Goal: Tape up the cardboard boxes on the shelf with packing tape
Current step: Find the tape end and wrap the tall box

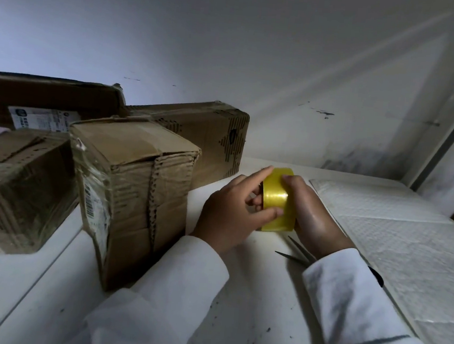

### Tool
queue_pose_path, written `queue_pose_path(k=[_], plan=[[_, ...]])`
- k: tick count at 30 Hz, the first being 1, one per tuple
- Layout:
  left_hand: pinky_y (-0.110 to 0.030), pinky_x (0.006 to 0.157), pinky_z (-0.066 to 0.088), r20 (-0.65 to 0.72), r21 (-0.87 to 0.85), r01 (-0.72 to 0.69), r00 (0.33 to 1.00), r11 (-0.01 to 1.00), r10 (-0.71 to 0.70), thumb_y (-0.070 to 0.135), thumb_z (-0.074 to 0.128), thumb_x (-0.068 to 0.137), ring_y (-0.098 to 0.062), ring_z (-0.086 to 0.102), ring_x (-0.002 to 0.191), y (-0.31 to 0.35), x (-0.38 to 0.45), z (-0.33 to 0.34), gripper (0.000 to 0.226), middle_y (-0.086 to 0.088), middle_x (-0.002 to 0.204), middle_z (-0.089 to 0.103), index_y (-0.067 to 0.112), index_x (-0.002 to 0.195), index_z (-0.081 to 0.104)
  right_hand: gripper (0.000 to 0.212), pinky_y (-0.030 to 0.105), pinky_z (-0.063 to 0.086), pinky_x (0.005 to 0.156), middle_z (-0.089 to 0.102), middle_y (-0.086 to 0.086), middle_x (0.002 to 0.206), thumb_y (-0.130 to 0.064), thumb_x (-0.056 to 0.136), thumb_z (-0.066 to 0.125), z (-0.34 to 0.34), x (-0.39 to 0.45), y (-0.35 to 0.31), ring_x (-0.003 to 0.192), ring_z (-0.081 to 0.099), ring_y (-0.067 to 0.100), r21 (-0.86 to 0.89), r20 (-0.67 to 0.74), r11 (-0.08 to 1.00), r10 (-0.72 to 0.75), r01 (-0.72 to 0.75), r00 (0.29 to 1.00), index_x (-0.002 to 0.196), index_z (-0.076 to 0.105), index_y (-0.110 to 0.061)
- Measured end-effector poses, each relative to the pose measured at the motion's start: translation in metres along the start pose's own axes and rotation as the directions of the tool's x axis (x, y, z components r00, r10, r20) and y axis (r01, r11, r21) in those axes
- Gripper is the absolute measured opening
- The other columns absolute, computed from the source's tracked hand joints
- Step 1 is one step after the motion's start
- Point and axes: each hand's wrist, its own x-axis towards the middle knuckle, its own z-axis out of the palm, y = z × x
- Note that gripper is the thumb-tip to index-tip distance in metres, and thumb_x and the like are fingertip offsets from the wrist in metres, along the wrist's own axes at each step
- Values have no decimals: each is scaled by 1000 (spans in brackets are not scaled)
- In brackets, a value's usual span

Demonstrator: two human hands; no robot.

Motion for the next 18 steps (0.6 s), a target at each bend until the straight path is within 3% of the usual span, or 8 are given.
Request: queue_pose_path(k=[3,5,9,11,15,18], plan=[[-25,80,47,-30,-26,4,1000,1000,-4,39,71,81,-9,54,93,1,1,-1,67,13,100,49,37,140,42,37,49,49,88,70,17,82,-28,94,36,-4,3,4,79,65,29,17,26,1000,-8,7,1000,99,65,-6],[-26,79,49,-19,-92,36,999,995,-38,34,73,80,-9,54,86,1,2,-2,63,16,91,50,35,137,47,32,41,50,81,70,10,75,-23,95,35,-7,3,6,71,65,22,25,63,1000,-14,13,998,89,65,-11],[-22,66,49,8,-475,170,982,864,-189,10,63,89,-5,55,61,-3,10,-6,27,8,67,53,25,111,66,32,35,51,75,70,13,82,-17,95,34,-5,-5,4,72,66,21,-20,144,999,-36,39,989,93,64,-9],[-22,65,47,23,-520,178,981,836,-195,7,62,89,-6,55,56,-5,13,-6,24,7,61,55,29,99,64,33,38,52,78,71,16,84,-17,96,33,-2,-8,1,76,67,23,-62,144,997,-39,48,989,96,65,-7],[-16,57,46,57,-526,186,981,830,-184,9,71,82,1,54,52,1,9,1,32,11,62,57,32,96,53,42,53,44,98,64,25,112,-33,95,39,3,-8,-4,106,61,38,-116,92,993,-18,29,996,115,61,-3],[-17,54,44,65,-543,207,976,814,-206,10,69,84,2,51,47,1,10,2,29,15,51,55,29,95,51,59,53,44,99,67,21,109,-55,88,37,5,-8,-5,105,63,35,-130,105,991,0,14,995,114,63,-9]])
